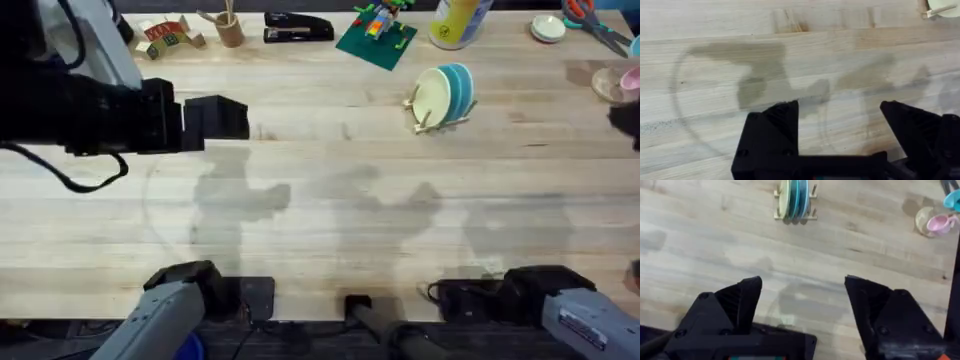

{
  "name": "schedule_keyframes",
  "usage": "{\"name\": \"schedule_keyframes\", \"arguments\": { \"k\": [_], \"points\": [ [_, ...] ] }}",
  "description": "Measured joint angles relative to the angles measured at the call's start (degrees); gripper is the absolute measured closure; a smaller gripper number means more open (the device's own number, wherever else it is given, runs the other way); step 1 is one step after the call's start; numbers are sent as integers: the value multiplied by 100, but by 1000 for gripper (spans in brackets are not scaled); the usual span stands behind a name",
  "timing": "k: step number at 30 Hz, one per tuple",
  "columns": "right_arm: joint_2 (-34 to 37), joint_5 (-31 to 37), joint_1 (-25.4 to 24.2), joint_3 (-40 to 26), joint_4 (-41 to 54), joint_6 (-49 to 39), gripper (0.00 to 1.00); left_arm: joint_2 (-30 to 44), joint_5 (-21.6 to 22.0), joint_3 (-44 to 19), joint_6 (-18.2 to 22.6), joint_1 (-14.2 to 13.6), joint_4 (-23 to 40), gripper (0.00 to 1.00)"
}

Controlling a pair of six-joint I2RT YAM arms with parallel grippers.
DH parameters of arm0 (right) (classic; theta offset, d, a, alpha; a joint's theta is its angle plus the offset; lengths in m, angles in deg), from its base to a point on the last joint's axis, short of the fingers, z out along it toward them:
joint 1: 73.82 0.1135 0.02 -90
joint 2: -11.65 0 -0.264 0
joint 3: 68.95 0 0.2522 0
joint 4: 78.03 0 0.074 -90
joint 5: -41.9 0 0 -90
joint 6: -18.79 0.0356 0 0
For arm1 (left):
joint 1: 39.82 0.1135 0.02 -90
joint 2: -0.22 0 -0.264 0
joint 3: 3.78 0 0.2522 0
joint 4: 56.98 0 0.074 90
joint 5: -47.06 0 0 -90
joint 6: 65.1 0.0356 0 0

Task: Pick up the plates from the table one by one and place each into a slot on the dish rack.

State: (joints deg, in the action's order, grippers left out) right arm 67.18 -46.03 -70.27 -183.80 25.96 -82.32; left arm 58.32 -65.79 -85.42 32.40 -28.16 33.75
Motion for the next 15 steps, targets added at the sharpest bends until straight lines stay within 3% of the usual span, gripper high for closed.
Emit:
{"name": "schedule_keyframes", "arguments": {
  "k": [15],
  "points": [
    [-93, -2, 0, -26, 239, 20, 7, 0, 0, 0, -1, 0, 0, 7]
  ]
}}
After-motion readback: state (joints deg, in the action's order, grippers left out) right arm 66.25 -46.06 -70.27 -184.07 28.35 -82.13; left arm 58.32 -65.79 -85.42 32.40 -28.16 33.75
